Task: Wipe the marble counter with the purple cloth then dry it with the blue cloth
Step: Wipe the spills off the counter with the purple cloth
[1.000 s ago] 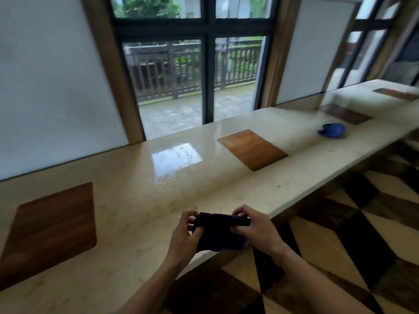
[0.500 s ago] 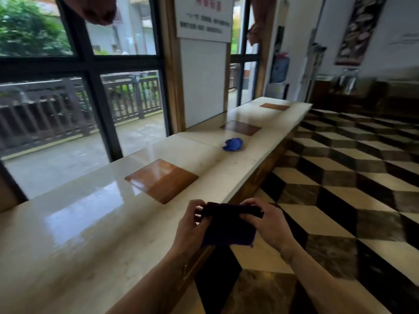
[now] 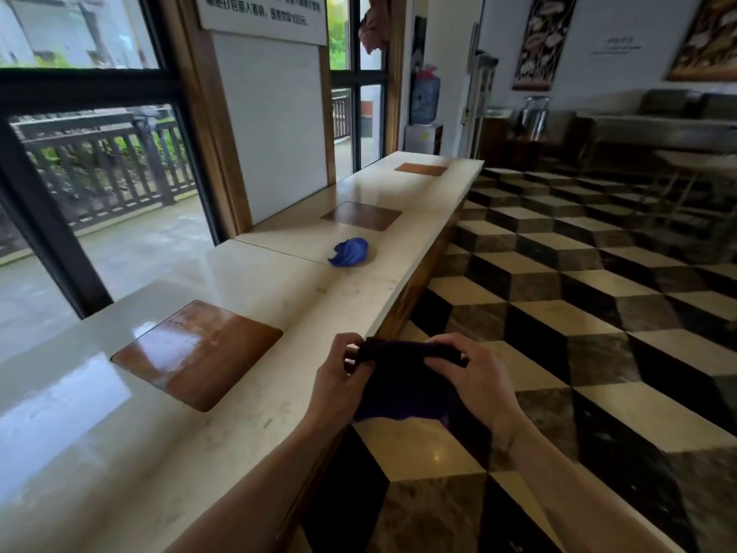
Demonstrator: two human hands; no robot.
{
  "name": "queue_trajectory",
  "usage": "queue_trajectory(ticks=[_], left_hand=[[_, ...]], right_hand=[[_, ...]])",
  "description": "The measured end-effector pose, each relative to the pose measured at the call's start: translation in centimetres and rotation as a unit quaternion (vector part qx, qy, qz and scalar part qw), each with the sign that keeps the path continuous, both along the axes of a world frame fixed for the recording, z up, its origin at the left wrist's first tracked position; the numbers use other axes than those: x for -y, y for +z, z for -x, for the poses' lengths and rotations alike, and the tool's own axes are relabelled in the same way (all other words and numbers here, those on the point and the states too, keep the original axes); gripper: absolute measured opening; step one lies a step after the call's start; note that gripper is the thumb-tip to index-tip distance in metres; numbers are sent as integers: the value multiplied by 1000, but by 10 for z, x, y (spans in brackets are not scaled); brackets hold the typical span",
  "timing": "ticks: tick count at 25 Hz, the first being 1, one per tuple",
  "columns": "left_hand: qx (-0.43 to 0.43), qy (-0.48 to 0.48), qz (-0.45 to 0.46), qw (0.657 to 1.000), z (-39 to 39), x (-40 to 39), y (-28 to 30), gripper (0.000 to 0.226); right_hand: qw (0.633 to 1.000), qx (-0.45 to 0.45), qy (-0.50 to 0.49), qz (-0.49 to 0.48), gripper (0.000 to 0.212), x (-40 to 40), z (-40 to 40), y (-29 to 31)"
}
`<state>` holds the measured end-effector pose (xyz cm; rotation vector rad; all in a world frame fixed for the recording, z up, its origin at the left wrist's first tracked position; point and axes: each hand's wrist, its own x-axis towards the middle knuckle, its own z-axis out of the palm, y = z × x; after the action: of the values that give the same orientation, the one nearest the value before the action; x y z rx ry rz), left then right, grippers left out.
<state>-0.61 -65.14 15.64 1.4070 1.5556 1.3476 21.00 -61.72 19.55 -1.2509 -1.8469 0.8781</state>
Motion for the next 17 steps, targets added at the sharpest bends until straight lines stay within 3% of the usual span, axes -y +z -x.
queue_trajectory(ticks=[10, 17], left_hand=[[-12, -57, -10, 998, 33, -203, 11, 25], [-6, -64, 6, 998, 17, -338, 5, 23]], right_hand=[[996, -10, -92, 9, 19, -181, 40, 6], [993, -28, -113, 15, 18, -316, 25, -3]])
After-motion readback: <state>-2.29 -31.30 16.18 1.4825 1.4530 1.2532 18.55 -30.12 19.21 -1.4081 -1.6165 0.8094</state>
